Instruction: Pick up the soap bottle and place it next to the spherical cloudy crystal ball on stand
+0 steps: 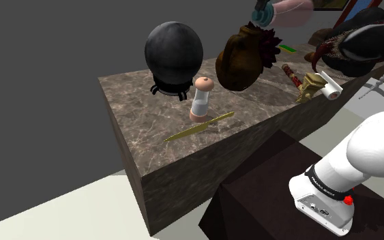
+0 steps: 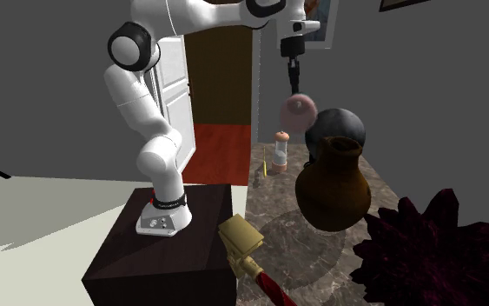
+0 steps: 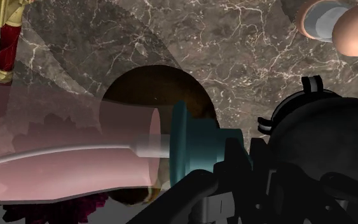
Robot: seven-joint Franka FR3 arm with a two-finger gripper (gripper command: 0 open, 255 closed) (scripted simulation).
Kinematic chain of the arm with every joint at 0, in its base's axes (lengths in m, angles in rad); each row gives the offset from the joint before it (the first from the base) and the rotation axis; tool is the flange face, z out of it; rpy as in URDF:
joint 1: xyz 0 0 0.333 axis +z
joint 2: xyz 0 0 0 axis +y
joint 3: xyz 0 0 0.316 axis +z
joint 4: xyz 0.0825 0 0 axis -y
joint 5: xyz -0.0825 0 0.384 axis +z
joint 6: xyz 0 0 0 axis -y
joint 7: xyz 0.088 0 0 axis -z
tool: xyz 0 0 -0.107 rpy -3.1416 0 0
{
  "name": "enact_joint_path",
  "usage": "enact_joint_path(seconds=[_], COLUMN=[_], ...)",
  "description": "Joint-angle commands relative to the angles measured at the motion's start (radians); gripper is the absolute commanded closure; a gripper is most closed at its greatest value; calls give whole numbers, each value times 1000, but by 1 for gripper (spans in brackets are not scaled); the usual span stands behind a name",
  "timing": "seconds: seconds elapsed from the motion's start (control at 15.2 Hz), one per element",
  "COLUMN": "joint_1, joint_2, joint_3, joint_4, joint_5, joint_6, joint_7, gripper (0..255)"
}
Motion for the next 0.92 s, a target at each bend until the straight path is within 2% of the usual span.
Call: enact_joint_path(seconds=[0.0, 0.86], joint_1=[9, 13], joint_2=[38, -14], joint_3=[25, 21], joint_4=[40, -189], joint_5=[-2, 3], joint_6=[-6, 171], joint_7=[36, 52], gripper=[255, 255])
